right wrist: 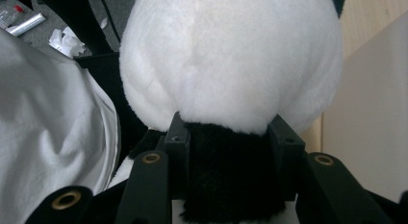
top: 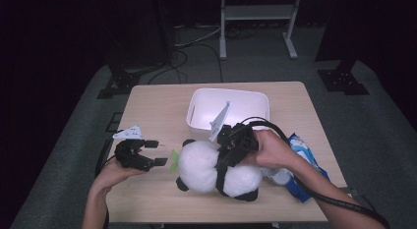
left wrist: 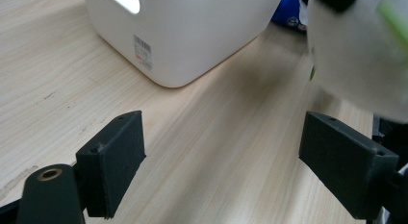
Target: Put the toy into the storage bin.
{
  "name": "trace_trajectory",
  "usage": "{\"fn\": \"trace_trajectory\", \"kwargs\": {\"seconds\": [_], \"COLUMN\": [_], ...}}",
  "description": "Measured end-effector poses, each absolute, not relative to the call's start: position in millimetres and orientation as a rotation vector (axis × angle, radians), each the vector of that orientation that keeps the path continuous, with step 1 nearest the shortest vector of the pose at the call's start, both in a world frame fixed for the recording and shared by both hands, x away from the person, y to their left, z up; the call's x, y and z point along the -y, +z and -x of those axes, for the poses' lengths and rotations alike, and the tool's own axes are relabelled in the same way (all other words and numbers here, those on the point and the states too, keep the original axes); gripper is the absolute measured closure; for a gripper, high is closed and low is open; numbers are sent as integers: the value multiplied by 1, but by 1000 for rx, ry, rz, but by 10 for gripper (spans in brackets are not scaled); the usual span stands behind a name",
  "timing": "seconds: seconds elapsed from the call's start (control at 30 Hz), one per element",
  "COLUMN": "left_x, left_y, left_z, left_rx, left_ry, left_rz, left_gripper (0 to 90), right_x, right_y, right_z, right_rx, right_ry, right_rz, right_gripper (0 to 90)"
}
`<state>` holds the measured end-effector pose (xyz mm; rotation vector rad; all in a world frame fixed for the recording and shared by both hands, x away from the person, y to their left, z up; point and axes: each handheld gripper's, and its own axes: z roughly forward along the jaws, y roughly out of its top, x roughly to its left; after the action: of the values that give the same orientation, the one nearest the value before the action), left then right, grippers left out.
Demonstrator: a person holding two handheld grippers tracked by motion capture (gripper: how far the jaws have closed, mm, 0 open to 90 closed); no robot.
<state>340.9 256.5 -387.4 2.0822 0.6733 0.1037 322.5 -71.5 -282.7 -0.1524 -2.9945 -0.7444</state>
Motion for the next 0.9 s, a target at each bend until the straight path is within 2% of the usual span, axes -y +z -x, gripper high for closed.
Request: {"fn": "trace_trajectory", "kwargs": {"seconds": [0.43, 0.9], "left_x": [-259, -265], "left_y": [-391, -391], "left_z": [-344, -344], "left_rx": [-685, -696], "left_ry": [94, 96], "left_rz": [-2082, -2070], "left_gripper": [147, 148], "right_x": [81, 90], "right_y": [-236, -204], "right_z": [-328, -344], "right_rx": [3031, 3070], "right_ry": [-750, -768], "right_rz": [173, 196], "right_gripper": [600, 598]}}
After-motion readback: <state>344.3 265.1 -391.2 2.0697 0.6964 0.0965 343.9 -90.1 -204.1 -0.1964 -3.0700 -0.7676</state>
